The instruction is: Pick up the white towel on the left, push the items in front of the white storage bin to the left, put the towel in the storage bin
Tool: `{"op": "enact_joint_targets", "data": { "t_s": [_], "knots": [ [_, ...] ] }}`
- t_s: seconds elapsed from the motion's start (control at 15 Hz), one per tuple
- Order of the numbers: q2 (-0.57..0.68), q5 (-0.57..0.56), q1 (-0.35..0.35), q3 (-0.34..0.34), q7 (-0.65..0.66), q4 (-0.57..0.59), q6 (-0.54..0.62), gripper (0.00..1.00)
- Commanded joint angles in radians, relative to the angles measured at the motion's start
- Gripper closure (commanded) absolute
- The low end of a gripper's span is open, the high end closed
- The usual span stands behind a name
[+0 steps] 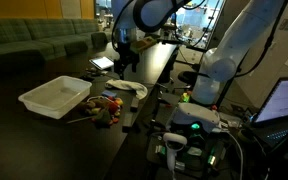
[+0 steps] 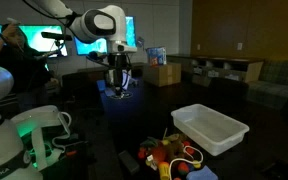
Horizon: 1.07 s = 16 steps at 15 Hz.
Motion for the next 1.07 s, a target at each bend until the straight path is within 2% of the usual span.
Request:
{"op": "enact_joint_targets", "data": {
  "t_s": [0.0, 0.53, 1.0],
  "knots": [
    [0.003, -0.012, 0.034, -0.034, 0.009, 0.004, -0.002, 0.00],
    [0.003, -0.019, 0.033, -0.042, 0.024, 0.003, 0.001, 0.00],
    [0.001, -0.097, 0.027, -0.049, 0.058, -0.012, 0.040, 0.00]
  ]
}}
